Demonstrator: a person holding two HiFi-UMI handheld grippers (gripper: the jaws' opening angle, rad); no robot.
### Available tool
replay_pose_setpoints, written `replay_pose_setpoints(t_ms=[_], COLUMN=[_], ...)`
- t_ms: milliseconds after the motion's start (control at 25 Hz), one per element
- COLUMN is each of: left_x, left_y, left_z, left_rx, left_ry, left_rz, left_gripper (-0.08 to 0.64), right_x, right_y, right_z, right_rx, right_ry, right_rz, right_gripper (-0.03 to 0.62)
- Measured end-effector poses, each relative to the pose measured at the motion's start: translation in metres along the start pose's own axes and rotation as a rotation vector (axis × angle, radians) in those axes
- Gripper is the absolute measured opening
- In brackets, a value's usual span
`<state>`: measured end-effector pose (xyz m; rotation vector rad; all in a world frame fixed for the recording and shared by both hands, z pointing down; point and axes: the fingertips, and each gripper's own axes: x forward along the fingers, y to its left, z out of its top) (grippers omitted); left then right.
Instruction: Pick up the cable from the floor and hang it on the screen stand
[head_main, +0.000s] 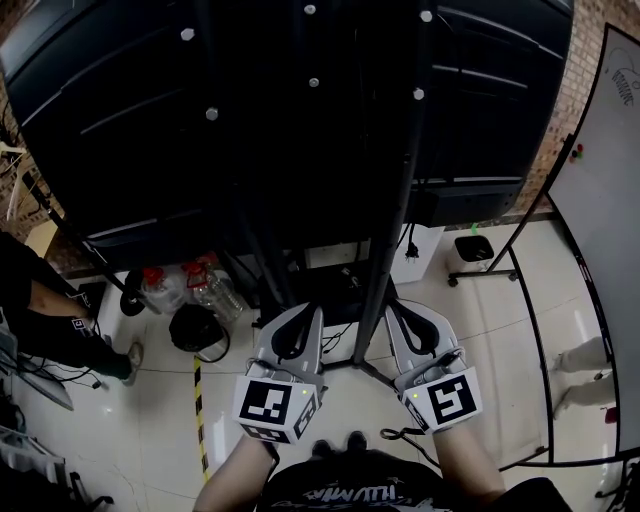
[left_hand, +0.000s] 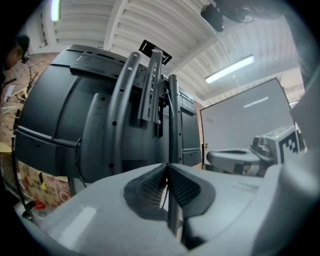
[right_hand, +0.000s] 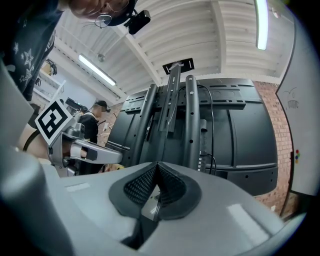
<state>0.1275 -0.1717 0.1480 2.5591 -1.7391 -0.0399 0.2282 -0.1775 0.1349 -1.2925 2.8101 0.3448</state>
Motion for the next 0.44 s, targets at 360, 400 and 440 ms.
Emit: replay_pose_setpoints(t_ms=[360, 400, 440], left_x=[-0.0002, -0.0009, -0.0016], left_y=[-0.0098, -0.0099, -0.0101], left_z=[-0.0019, -0.0020, -0.0021], left_rx=[-0.005, -0.007, -0.009], left_ry=[0.006, 0.007, 0.008], left_rz=[-0.024, -0.024, -0.024], left_gripper=[0.006, 0.006, 0.006], right_x=[-0.0054, -0.0063, -0.0073], right_y=[-0.0046, -0.0043, -0.0039], right_z=[-0.0010, -0.0013, -0.0018], right_rx=[-0.008, -0.008, -0.007], right_ry=[0.009, 0.012, 0.014], right_rz=[-0.020, -0.021, -0.021], right_gripper=[0.008, 0.008, 0.008])
